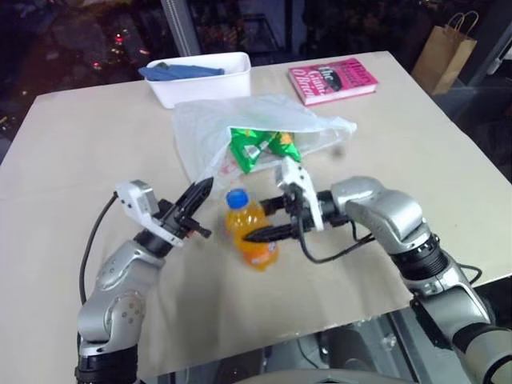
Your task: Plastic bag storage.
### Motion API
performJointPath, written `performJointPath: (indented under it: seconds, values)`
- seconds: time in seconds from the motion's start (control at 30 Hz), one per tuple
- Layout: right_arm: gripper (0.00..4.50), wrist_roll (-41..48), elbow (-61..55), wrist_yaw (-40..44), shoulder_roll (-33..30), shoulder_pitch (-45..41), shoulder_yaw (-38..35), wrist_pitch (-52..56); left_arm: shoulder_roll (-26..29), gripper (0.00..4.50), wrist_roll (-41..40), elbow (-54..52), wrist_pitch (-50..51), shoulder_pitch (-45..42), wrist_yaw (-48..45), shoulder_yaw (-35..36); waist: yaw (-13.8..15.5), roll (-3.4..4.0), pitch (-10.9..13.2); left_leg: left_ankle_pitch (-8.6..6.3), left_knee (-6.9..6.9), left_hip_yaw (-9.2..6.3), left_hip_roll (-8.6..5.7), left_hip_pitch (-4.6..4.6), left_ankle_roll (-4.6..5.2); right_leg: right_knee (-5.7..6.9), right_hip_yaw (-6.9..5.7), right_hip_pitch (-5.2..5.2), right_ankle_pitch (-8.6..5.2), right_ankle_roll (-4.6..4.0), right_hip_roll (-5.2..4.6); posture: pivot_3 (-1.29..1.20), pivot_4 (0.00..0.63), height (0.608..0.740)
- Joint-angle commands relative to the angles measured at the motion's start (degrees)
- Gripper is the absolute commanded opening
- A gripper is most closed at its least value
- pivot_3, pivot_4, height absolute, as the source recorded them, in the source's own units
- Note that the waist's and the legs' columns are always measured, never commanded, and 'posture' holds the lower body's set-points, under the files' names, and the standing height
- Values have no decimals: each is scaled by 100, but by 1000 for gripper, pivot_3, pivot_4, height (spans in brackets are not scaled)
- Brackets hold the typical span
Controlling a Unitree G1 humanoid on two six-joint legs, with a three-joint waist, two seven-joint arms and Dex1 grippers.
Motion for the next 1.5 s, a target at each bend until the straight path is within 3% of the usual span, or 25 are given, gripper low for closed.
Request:
performJointPath:
  seconds: [0.03, 0.17, 0.47, 0.63, 0.83, 1.13, 1.37, 1.5]
  values:
    - [2234, 220, 408, -418, 204, -422, -702, 68, 23, 0, -18, -134, -81, -77, -68, 6, -3, 0, 0, 0, 0, 0, 0, 0, 0, 0, 0, -1, 0, 0, 0, 0, 150, 740]
    - [2234, 271, 1581, -1340, 674, -930, -1502, 271, 2, 0, -50, -126, -93, -138, -77, -12, -16, 1, 0, 0, -1, 1, 1, 0, -1, 1, 1, -2, 0, 0, 1, 0, 150, 740]
    - [2234, 561, 3640, -2591, 1431, -1750, -2779, 941, -132, 0, -347, -422, -12, -278, 4, -42, -36, 3, 2, 0, -5, 1, 1, -5, 0, -4, 2, -6, 0, -1, 1, 0, 150, 740]
    - [2234, 569, 3928, -2223, 1567, -1986, -2710, 981, -246, 0, -430, -467, -52, -342, 243, 21, -45, 3, 2, 0, -7, 2, 0, -6, 0, -4, 3, -7, 0, -1, 2, 0, 150, 740]
    - [2234, 861, 3081, -1237, 1336, -1667, -2331, 1421, -280, 0, -152, -341, -189, -399, 482, -1, -40, 3, 2, 0, -6, 0, -1, -9, 1, -6, 0, -6, 0, -1, 2, 0, 150, 740]
    - [2234, 529, 3228, -1451, 1239, -1543, -2027, 1471, -463, 0, -261, -293, -170, -424, 622, 60, -49, 3, 2, 0, -6, -1, 1, -7, 0, -2, -1, -7, 0, -1, 3, 0, 150, 740]
    - [2234, 618, 4754, -2680, 1546, -2381, -3228, 618, -275, 0, -547, -588, 79, 3, 235, -48, -49, 4, 4, 1, -6, 2, 0, -7, -1, -1, 4, -9, 0, -1, 4, 0, 150, 740]
    - [2234, 1041, 5384, -2936, 1533, -2926, -4026, 423, -160, 0, -550, -667, 118, 248, 73, -92, -46, 4, 4, 0, -7, 2, -1, -9, -1, -7, 3, -9, 0, -1, 3, 0, 150, 740]
